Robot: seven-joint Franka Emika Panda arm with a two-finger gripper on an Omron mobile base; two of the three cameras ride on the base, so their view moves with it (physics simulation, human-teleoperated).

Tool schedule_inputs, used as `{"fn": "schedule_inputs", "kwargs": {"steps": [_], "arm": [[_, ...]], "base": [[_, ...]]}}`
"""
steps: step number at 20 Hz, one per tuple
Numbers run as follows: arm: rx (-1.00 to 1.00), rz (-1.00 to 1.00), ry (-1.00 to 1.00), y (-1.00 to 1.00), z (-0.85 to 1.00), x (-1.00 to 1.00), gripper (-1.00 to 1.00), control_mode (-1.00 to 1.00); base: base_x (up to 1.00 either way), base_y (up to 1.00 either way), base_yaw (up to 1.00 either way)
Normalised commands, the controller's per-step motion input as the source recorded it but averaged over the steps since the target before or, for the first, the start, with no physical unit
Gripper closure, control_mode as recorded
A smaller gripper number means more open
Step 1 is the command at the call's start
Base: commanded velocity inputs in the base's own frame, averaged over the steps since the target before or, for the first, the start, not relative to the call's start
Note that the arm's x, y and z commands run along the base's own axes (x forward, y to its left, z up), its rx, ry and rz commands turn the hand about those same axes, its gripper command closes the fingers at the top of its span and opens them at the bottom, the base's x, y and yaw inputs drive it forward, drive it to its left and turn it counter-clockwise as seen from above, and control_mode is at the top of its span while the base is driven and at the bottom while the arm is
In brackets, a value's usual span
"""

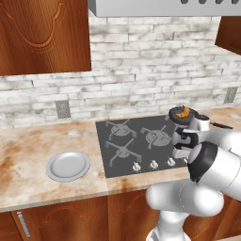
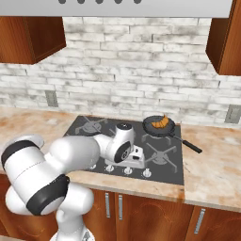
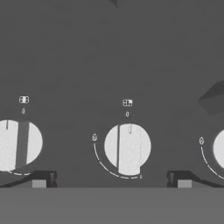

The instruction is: Pick the croissant and place it on the pan. Then turn on the stove to warm the croissant.

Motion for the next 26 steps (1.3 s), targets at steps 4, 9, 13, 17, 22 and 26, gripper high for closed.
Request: {"fn": "schedule_inputs", "kwargs": {"steps": [4, 9, 13, 17, 22, 26], "arm": [[0.00, 0.00, 0.00, -0.04, -0.07, 0.09, -1.00, -1.00], [0.00, 0.00, 0.00, 0.00, -0.05, 0.09, -1.00, -1.00], [0.00, 0.00, 0.00, 0.00, -0.10, 0.04, -1.00, -1.00], [0.00, 0.00, 0.00, 0.00, -0.12, 0.04, -1.00, -1.00], [0.00, 0.00, 0.00, -0.02, -0.10, 0.11, -1.00, -1.00], [0.00, 0.00, 0.00, -0.09, -0.03, 0.07, -1.00, -1.00]], "base": [[0.00, 0.00, 0.00], [0.00, 0.00, 0.00], [0.00, 0.00, 0.00], [0.00, 0.00, 0.00], [0.00, 0.00, 0.00], [0.00, 0.00, 0.00]]}}
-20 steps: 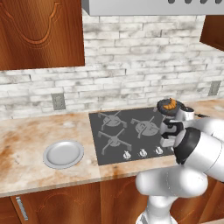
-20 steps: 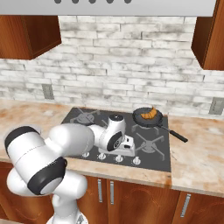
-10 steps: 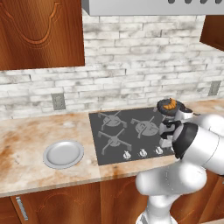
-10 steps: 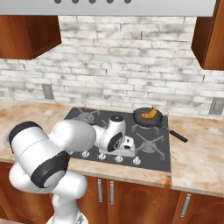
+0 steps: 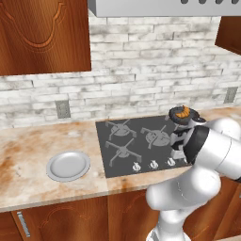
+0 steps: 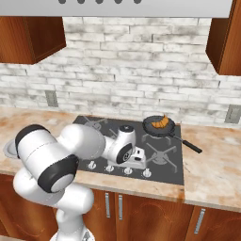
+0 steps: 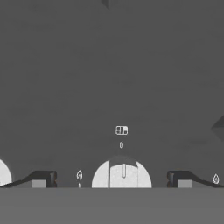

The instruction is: Pick the croissant and place it on the pan. Then turn on the stove to warm the croissant.

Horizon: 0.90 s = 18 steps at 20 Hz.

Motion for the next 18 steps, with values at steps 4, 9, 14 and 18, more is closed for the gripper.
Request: {"fn": "schedule_inputs", "kwargs": {"steps": [4, 9, 14, 18], "arm": [[0.00, 0.00, 0.00, -0.07, -0.01, 0.04, -1.00, -1.00], [0.00, 0.00, 0.00, 0.00, -0.02, 0.02, 1.00, -1.00], [0.00, 0.00, 0.00, 0.00, -0.06, 0.00, 1.00, -1.00], [-0.01, 0.00, 0.00, 0.00, 0.00, 0.00, 1.00, -1.00]], "base": [[0.00, 0.00, 0.00], [0.00, 0.00, 0.00], [0.00, 0.00, 0.00], [0.00, 0.00, 0.00]]}}
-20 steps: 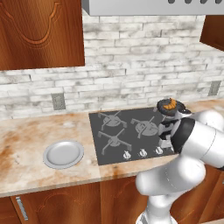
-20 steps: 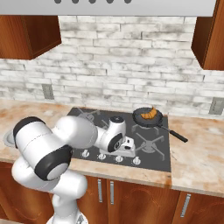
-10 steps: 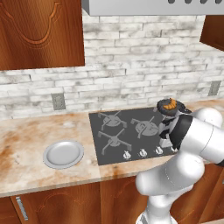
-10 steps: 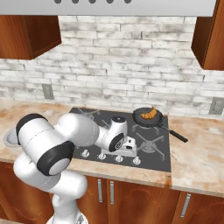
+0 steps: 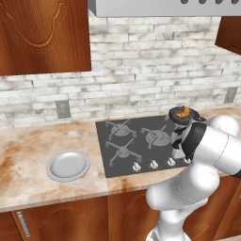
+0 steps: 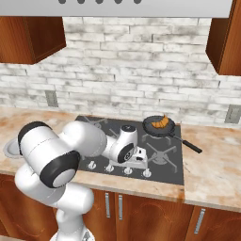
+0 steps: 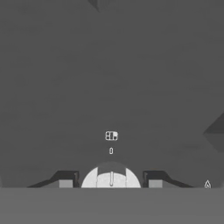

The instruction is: Pick the croissant and place it on the pan. Then turn on the stove to warm the croissant.

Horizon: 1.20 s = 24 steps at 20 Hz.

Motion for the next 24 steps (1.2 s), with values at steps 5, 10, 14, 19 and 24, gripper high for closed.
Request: {"fn": "schedule_inputs", "kwargs": {"steps": [5, 10, 14, 19, 24], "arm": [[-0.16, 0.01, 0.00, 0.03, 0.01, 0.00, 1.00, -1.00], [-0.13, 0.14, 0.00, 0.04, 0.00, -0.04, 1.00, -1.00], [-0.01, 0.22, 0.00, 0.00, 0.00, -0.26, 1.00, -1.00], [-0.03, 0.42, 0.00, 0.07, -0.01, -0.25, 1.00, -1.00], [-0.03, 0.68, 0.03, 0.12, -0.10, -0.15, 1.00, -1.00]], "base": [[0.00, 0.00, 0.00], [0.00, 0.00, 0.00], [0.00, 0.00, 0.00], [0.00, 0.00, 0.00], [0.00, 0.00, 0.00]]}}
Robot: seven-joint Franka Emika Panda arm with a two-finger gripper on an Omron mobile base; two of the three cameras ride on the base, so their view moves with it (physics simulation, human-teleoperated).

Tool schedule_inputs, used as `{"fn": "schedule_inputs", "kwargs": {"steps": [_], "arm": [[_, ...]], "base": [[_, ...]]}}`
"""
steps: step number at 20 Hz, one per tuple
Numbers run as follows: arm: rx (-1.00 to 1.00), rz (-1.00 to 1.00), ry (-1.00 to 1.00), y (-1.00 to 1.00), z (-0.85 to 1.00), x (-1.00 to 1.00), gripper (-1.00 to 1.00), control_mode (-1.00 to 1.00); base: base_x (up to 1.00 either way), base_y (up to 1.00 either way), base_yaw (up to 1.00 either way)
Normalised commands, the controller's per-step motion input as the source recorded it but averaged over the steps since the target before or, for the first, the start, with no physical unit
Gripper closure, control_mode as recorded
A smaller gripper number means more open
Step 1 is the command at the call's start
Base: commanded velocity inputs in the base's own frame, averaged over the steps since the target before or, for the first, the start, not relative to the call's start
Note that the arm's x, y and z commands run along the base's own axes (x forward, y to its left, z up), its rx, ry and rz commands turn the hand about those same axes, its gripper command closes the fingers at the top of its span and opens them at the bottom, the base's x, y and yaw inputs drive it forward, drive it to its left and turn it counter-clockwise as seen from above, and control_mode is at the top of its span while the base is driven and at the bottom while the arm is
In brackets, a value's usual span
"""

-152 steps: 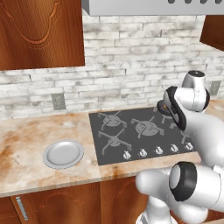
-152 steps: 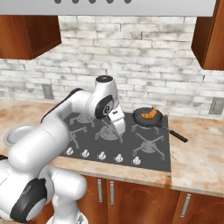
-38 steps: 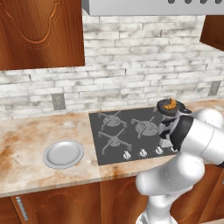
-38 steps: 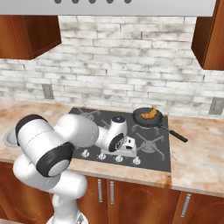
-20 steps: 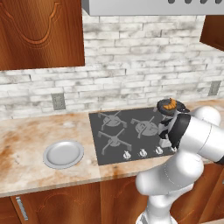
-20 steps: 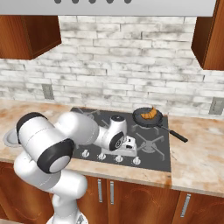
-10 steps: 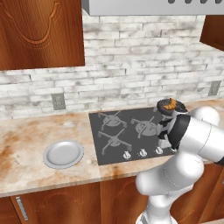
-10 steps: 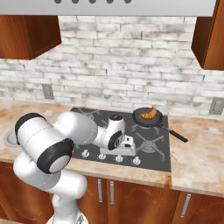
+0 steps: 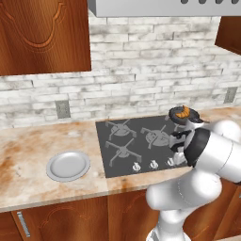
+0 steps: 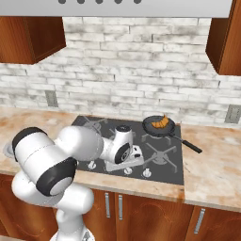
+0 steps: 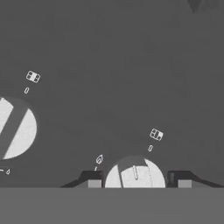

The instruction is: Pick the croissant and place it on the pan. Then turn on the stove to warm the croissant.

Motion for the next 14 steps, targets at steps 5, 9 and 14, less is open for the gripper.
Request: {"fn": "schedule_inputs", "kwargs": {"steps": [5, 9, 14], "arm": [[0.00, 0.79, 0.09, 0.00, -0.19, -0.08, 1.00, -1.00], [0.00, 0.82, 0.11, 0.00, -0.22, 0.00, 1.00, -1.00], [0.00, 0.87, 0.14, 0.00, -0.24, 0.00, 1.00, -1.00]], "base": [[0.00, 0.00, 0.00], [0.00, 0.00, 0.00], [0.00, 0.00, 0.00]]}}
